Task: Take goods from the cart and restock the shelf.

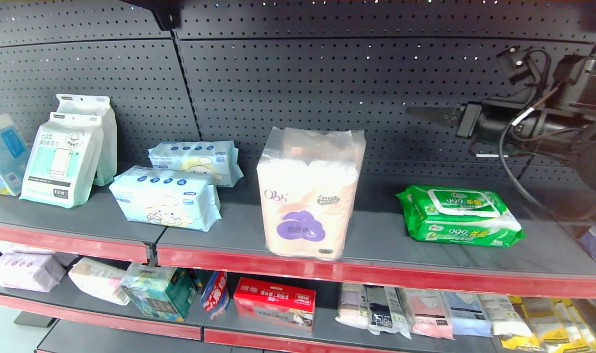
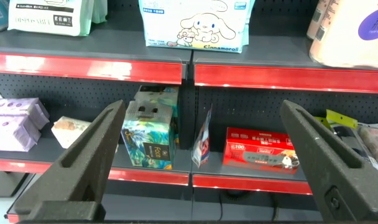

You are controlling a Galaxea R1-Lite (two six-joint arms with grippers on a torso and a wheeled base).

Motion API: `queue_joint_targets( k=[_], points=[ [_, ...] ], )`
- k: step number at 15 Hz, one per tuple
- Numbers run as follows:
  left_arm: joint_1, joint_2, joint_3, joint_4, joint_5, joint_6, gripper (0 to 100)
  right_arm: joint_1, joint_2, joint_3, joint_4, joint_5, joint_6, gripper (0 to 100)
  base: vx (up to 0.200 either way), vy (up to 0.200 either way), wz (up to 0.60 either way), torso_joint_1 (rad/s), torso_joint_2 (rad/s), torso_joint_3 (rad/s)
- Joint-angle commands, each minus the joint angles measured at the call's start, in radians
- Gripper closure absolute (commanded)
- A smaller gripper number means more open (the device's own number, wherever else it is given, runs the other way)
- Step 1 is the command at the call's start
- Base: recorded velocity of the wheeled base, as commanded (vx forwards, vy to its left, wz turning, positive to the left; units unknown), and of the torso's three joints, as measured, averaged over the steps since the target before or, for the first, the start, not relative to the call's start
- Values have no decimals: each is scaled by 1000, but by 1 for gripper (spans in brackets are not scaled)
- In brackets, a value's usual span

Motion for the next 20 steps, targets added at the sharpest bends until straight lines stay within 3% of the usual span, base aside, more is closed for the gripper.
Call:
queue_joint_targets(
  k=[1, 3, 4, 5, 6, 10, 14, 20],
  points=[
    [0, 0, 0, 0, 0, 0, 0, -54, -258, 158, 179, -112, -74, 0, 0, 0, 0, 0, 0, 0],
    [0, 2, 0, 0, 0, 0, 0, -48, -396, 227, 317, -317, -143, 0, 0, 0, 0, 0, 0, 0],
    [0, 2, 0, 0, 0, 0, 0, -48, -396, 227, 317, -317, -143, 0, 0, 0, 0, 0, 0, 0],
    [0, 0, 0, 0, 0, 0, 0, -23, -501, 279, 446, -502, -253, 0, 0, 0, 0, 0, 0, 0],
    [0, 0, 0, 0, 0, 0, 0, 7, -577, 356, 471, -531, -270, 0, 0, 0, 0, 0, 0, 0],
    [0, 0, 0, 0, 0, 0, 0, 43, -768, 571, 474, -549, -307, 0, 0, 0, 0, 0, 0, 0],
    [0, 2, 0, 0, 0, 0, 0, 39, -1098, 925, 472, -609, -394, 0, 0, 0, 0, 0, 0, 0],
    [0, 0, 0, 0, 0, 0, 0, 13, -1286, 965, 497, -621, -434, 0, 0, 0, 0, 0, 0, 0]
  ],
)
